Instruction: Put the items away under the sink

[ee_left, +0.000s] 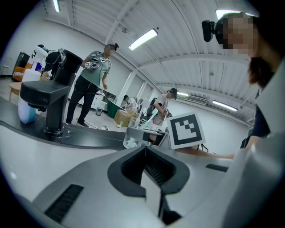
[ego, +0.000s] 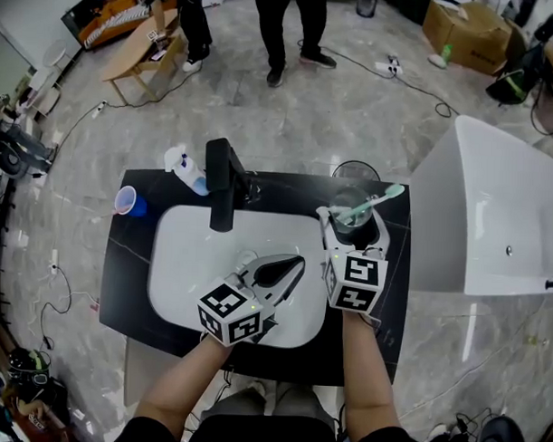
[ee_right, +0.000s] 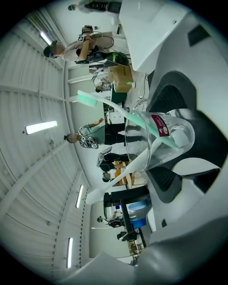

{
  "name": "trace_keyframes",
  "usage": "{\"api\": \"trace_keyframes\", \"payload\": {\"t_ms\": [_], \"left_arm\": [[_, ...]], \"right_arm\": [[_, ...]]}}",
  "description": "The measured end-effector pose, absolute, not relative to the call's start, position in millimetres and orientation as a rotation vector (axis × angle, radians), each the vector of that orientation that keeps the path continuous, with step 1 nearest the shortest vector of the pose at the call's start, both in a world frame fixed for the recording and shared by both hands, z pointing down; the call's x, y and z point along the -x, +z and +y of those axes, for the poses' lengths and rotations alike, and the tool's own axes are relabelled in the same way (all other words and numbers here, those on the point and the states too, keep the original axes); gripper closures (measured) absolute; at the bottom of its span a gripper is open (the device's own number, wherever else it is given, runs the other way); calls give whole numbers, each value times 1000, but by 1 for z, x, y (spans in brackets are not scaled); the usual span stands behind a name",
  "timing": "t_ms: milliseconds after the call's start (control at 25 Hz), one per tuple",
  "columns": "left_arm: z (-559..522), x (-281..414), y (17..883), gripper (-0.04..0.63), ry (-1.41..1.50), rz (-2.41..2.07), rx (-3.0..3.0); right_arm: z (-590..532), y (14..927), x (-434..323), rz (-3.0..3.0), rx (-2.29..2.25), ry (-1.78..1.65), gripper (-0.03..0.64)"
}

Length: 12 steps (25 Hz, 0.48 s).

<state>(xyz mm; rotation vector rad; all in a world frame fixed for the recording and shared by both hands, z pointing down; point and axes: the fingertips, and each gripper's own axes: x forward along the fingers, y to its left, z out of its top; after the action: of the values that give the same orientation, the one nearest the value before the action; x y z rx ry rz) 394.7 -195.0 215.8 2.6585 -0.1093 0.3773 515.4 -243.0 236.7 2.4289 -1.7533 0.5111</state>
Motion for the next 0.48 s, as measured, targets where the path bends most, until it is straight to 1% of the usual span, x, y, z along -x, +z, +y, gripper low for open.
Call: {"api": "trace_keyframes", "payload": {"t_ms": [240,480], "left_arm": [[-197,-390,220,586,375,-127,-2644],[-203,-387,219,586,373,-146,-2634]], "right_arm": [[-247,234,-520,-1698,-2470,438,285],[-250,232,-521,-1781,-2394,432,287]]}}
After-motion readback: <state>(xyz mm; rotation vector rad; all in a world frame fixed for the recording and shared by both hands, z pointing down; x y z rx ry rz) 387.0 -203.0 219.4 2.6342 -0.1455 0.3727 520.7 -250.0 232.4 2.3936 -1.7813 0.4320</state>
